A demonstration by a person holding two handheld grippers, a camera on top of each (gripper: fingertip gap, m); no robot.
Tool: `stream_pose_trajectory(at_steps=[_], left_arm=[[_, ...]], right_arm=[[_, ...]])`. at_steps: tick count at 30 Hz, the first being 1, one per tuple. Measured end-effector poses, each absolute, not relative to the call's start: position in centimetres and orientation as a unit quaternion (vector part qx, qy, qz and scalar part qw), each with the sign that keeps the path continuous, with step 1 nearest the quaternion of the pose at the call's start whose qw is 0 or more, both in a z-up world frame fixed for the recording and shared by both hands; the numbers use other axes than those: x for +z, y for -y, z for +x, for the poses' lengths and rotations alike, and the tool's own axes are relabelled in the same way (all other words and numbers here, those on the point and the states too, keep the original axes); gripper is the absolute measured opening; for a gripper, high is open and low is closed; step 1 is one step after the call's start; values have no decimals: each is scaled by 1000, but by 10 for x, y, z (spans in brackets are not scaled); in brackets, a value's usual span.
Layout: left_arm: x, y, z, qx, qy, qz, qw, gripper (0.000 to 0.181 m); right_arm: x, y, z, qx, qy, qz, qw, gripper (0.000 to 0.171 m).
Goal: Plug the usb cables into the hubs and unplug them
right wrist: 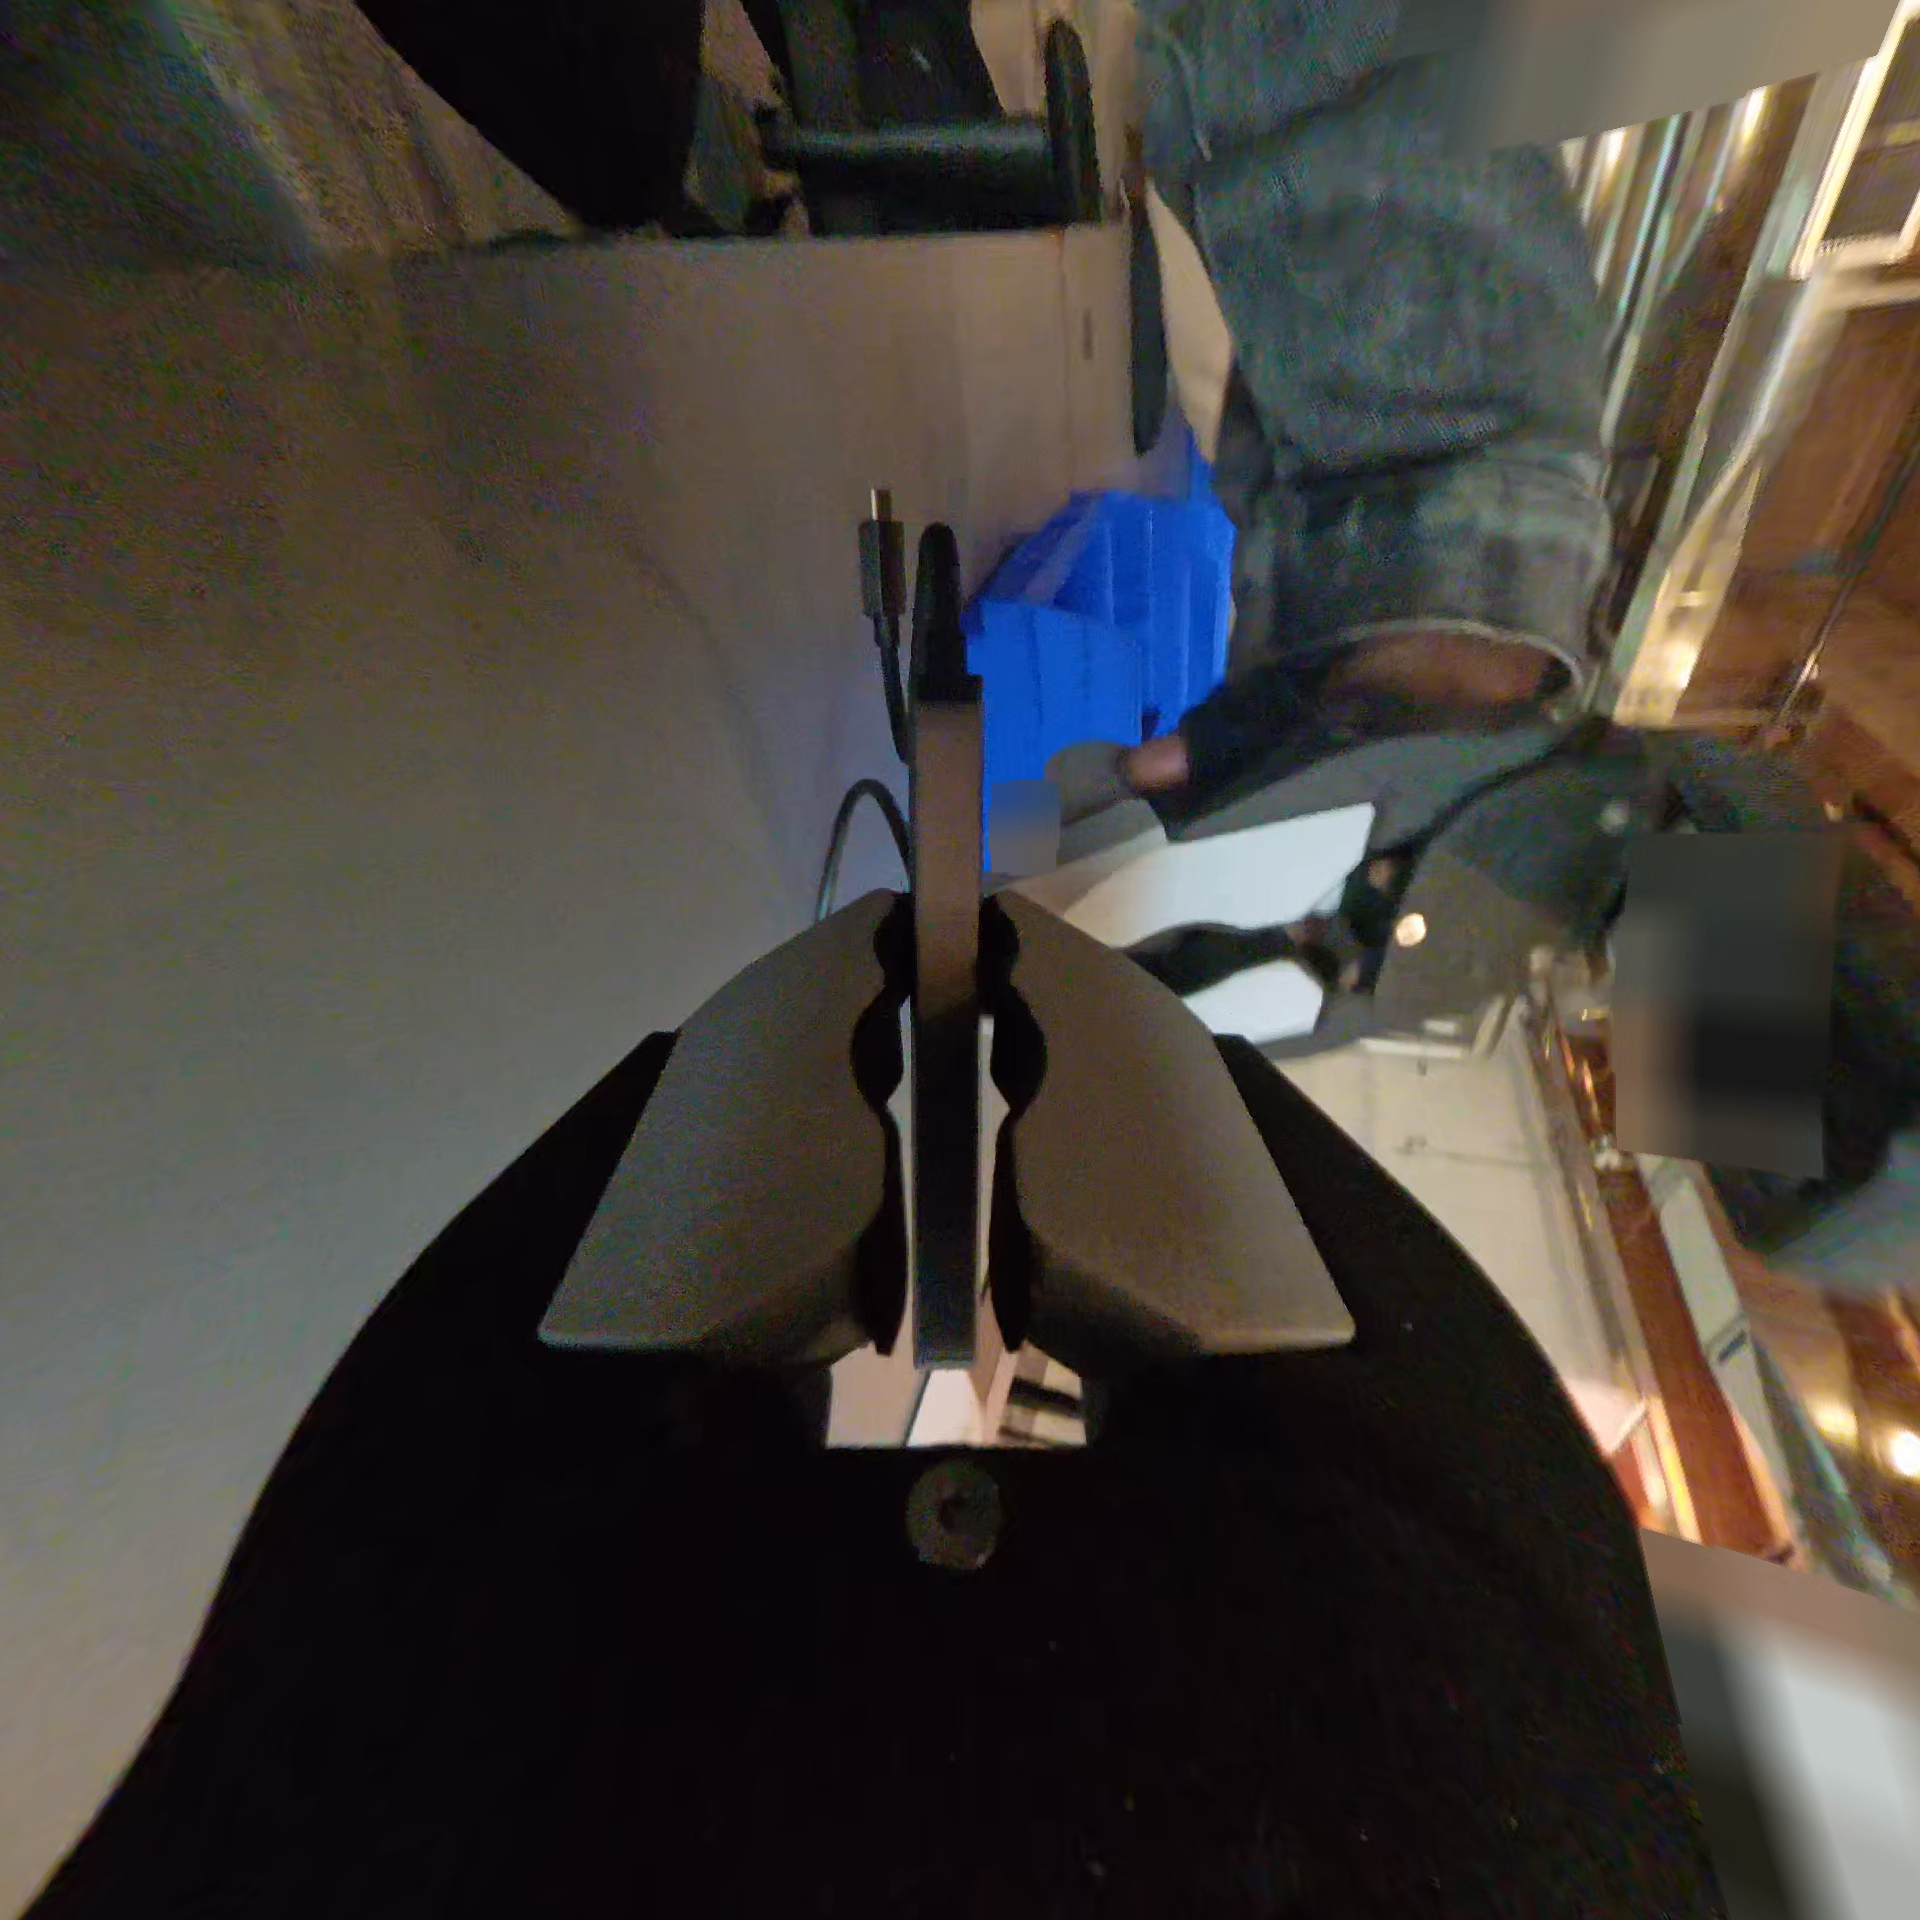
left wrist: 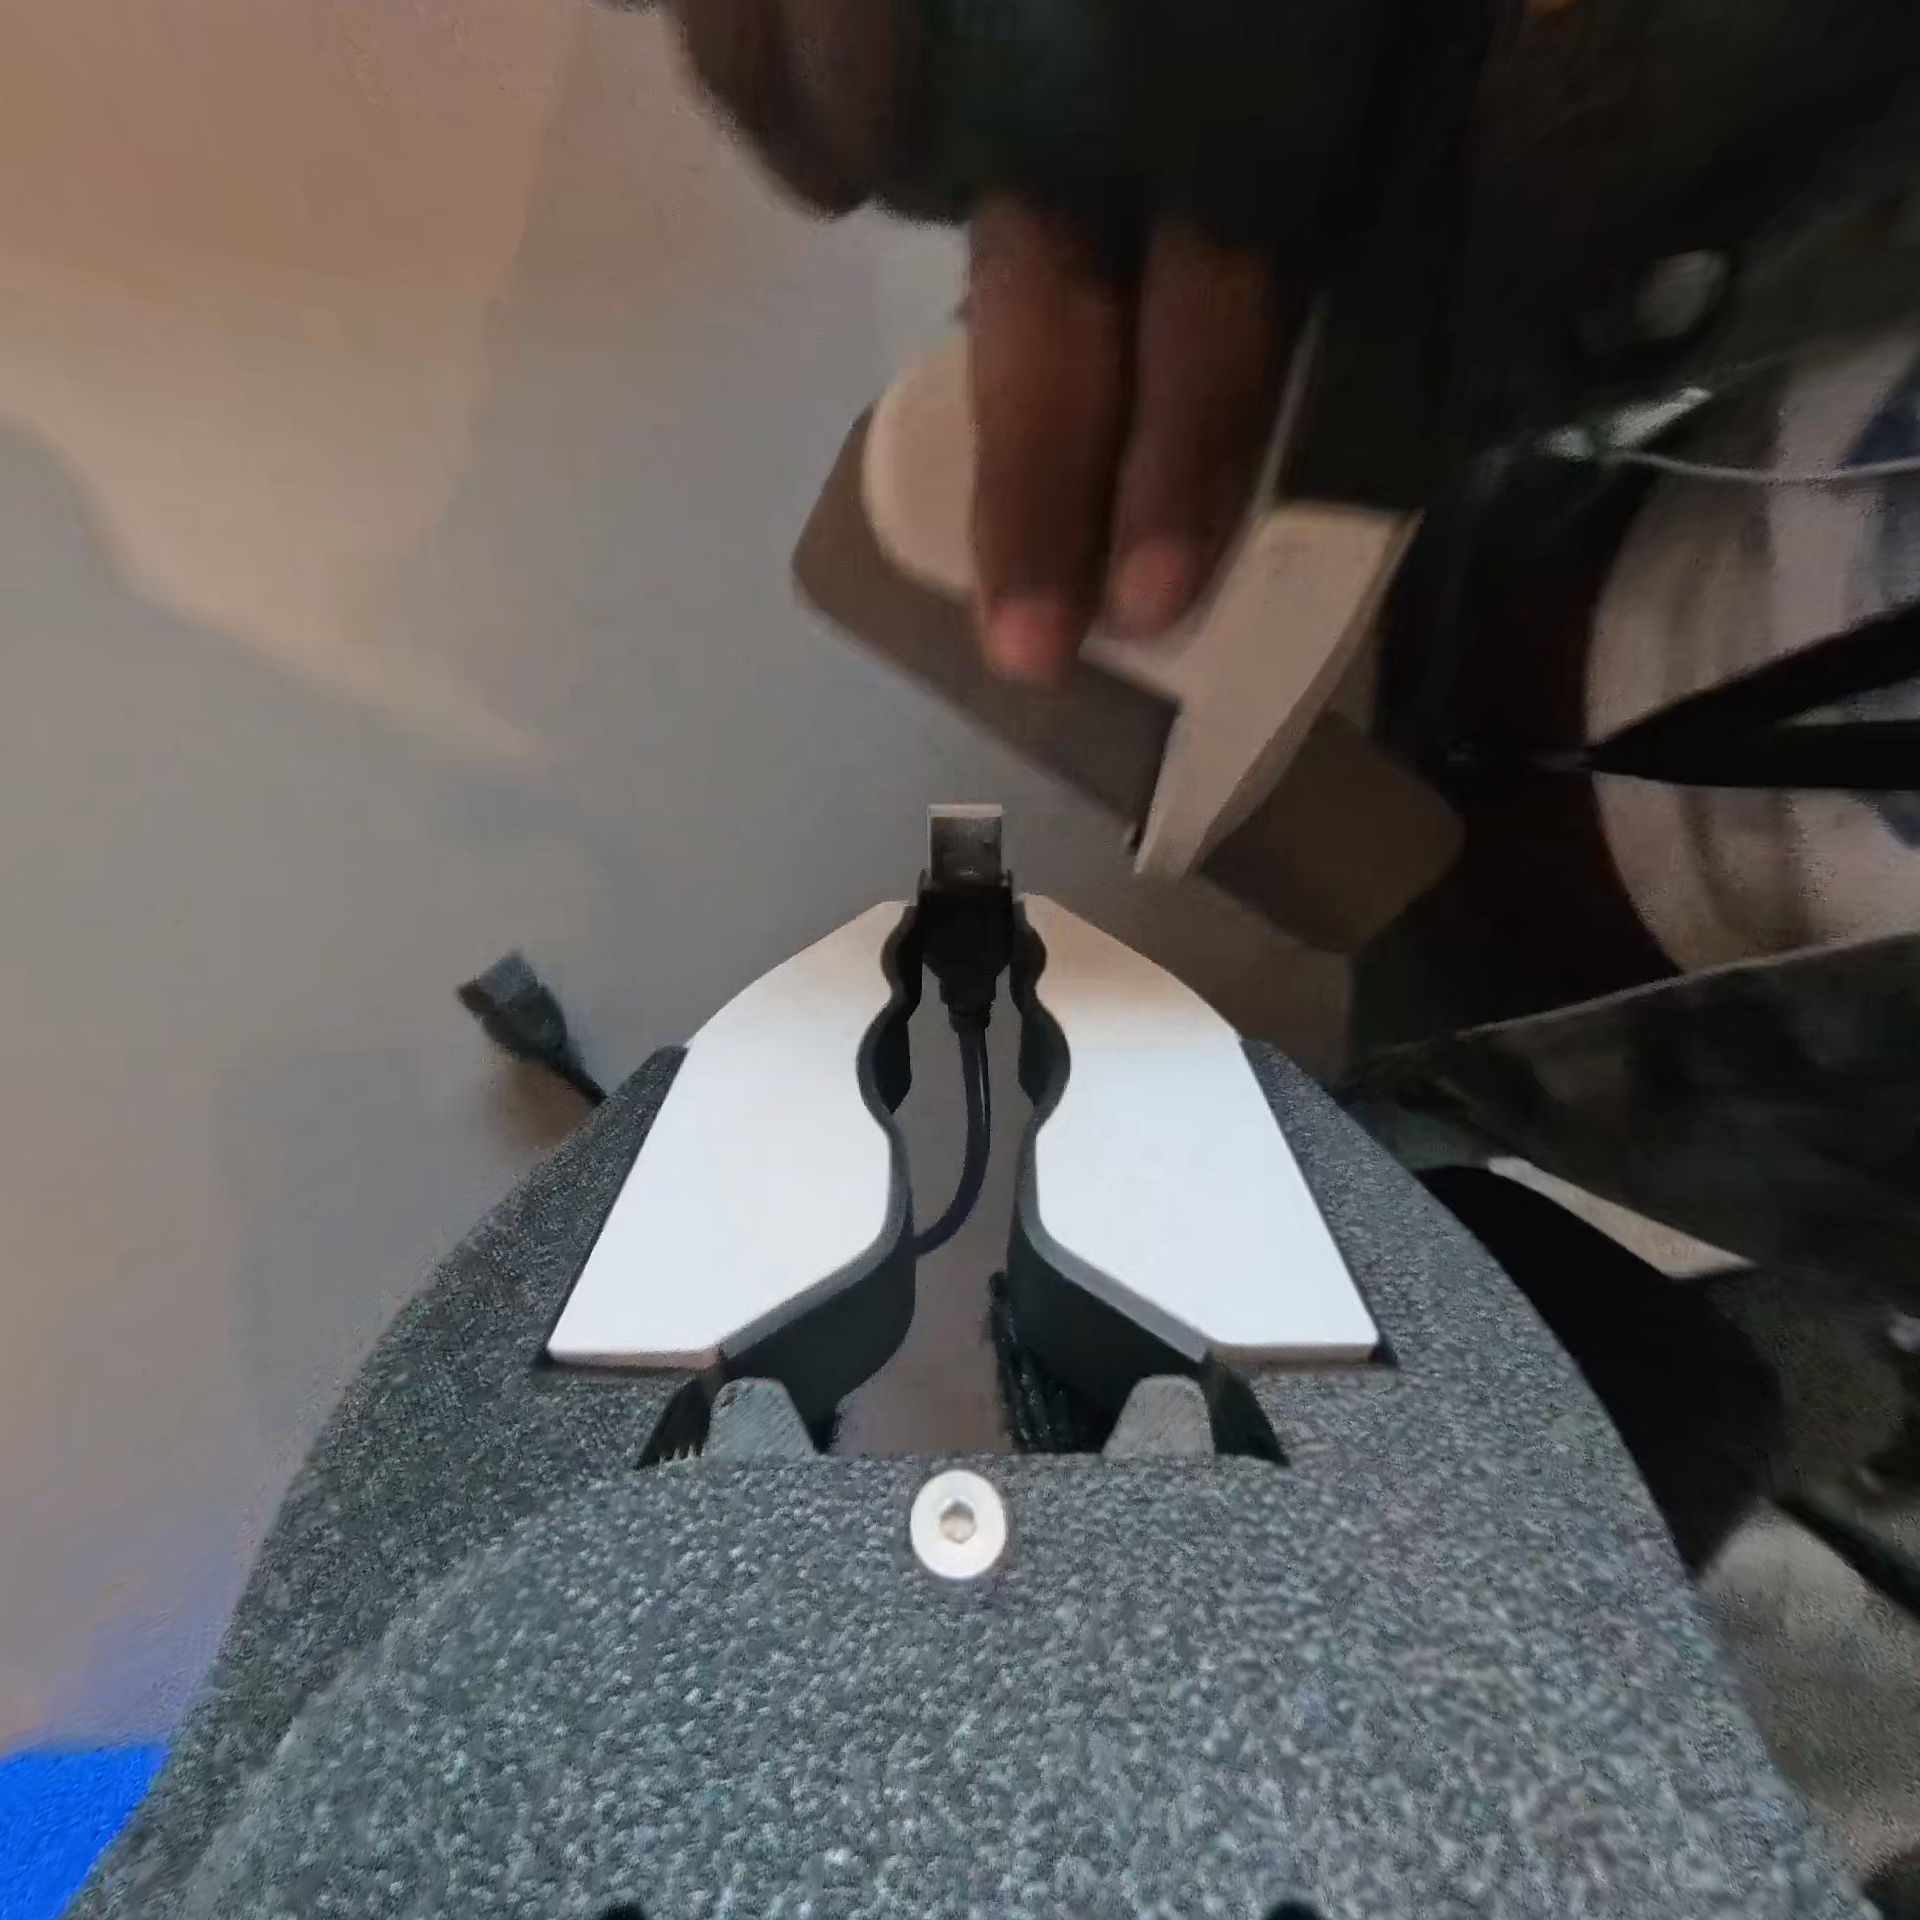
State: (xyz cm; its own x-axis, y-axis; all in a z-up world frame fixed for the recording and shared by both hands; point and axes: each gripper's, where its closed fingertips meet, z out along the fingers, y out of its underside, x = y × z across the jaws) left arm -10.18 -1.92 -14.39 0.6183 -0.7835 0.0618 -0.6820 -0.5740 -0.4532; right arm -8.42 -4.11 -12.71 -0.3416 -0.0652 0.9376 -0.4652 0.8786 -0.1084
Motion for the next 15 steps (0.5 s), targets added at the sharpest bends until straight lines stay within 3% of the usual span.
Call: stream_pose_trajectory(at_steps=[5,10,15], left_arm=[[-145,-3,-157,-117,-287,-897,314,16],[-142,2,-162,-116,-276,-882,364,16],[-156,4,-161,-99,-291,-888,343,16]], right_arm=[[-160,-7,-109,137,808,83,567,12],[-189,-28,-119,122,820,56,557,12],[-200,-37,-120,128,838,35,530,39]])
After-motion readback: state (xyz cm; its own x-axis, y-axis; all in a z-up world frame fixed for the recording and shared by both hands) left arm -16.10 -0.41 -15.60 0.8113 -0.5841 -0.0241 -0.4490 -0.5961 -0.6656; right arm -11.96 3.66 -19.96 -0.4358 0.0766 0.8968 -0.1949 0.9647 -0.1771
